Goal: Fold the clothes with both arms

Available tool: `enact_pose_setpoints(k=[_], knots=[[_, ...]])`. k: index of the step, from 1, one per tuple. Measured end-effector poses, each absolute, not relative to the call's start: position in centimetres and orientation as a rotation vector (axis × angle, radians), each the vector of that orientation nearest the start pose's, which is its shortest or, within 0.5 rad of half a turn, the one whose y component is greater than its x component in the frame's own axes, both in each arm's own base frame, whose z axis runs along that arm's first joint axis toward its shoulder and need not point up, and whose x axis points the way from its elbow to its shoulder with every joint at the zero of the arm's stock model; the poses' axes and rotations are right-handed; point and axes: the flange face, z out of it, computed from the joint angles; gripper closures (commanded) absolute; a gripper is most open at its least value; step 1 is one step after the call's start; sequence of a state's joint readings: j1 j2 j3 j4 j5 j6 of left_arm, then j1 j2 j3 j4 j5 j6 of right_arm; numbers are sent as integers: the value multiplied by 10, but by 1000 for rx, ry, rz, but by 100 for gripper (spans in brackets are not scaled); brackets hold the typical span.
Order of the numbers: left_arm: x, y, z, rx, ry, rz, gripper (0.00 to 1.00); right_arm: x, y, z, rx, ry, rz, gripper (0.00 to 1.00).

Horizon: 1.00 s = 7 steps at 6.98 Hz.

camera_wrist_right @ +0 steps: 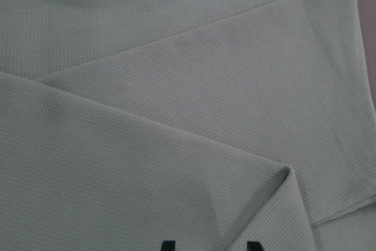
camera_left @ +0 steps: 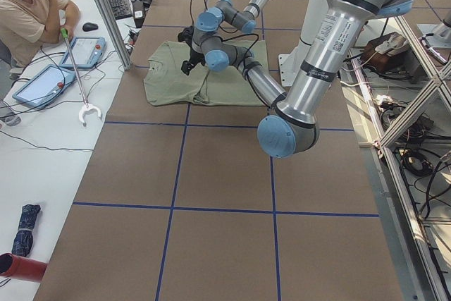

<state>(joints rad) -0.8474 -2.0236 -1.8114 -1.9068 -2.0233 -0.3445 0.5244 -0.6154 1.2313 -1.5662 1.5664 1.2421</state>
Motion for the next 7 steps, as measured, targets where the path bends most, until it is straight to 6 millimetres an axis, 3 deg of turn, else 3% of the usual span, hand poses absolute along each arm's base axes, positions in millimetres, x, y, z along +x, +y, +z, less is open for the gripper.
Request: enact_pose_setpoints(k=[1,2,3,7], knots=[[341,-521,255,669,881,573,0,-638,-513,209,262,-553,187,56],[341,-521,255,669,880,573,0,-642,-508,212,261,-542,183,66],[341,-521,255,668,880,573,0,-643,-505,214,257,-528,180,100],[342,-520,255,667,881,574,0,-637,-510,215,271,-490,185,100]])
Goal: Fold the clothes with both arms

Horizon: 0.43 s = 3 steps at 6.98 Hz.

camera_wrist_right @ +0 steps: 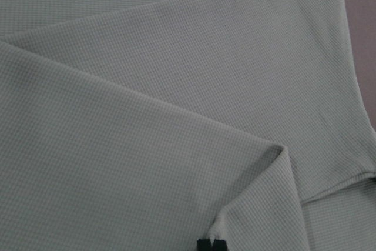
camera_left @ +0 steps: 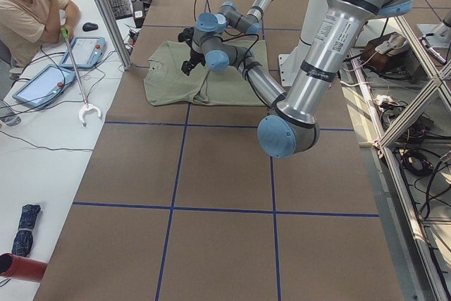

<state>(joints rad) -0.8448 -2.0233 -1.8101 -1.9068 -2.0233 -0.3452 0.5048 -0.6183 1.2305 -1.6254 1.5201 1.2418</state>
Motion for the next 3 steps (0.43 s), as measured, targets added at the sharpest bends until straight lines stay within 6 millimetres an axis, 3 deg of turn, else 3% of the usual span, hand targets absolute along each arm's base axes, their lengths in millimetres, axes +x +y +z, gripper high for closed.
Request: enact_pose_setpoints(k=[2,3], knots=[[342,-520,254,668,882,575,0,-610,-524,223,285,-492,191,100],[343,-519,253,664,889,565,0,-584,-523,243,301,-490,165,100]])
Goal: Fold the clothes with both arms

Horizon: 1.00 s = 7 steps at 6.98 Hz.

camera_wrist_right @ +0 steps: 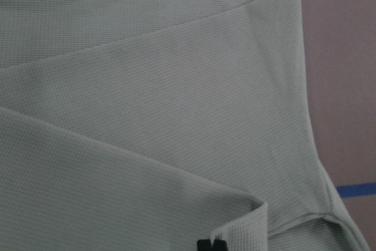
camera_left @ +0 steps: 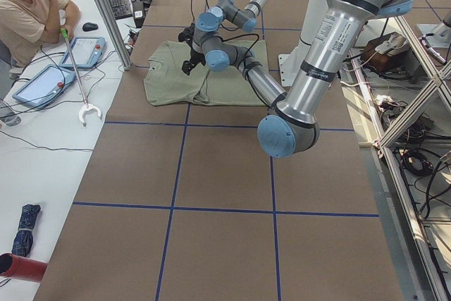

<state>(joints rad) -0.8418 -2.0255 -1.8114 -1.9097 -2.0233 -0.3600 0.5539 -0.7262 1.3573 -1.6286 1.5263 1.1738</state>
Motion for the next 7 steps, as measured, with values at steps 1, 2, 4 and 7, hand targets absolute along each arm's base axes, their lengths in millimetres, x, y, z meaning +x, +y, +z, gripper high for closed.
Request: enact_pose_setpoints(k=[1,2,4,7], knots=[[344,-518,251,662,907,539,0,-555,-513,268,317,-488,131,100],[345,-517,249,666,926,520,0,-533,-503,285,328,-487,106,100],[345,-516,249,669,936,509,0,-519,-496,298,344,-481,65,91],[345,-515,248,666,942,500,0,-517,-499,296,369,-519,65,0]])
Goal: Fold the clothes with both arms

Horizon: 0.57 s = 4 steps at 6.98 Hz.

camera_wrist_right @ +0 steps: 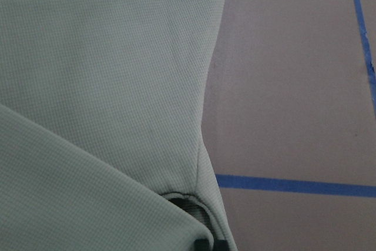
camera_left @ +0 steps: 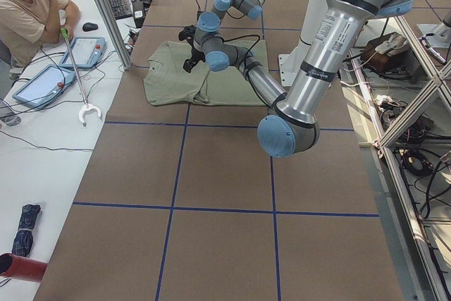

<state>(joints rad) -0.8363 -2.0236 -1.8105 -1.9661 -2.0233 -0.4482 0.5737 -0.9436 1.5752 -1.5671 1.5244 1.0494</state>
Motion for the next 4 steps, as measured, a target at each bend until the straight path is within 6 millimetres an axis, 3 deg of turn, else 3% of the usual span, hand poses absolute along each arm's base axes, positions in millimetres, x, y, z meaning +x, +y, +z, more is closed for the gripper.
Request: enact_pose_setpoints(k=[2,4], knots=[[349,-512,245,639,961,458,0,-502,-500,276,353,-666,69,0],[367,-490,238,569,1009,323,0,-446,-465,267,298,-809,120,0]])
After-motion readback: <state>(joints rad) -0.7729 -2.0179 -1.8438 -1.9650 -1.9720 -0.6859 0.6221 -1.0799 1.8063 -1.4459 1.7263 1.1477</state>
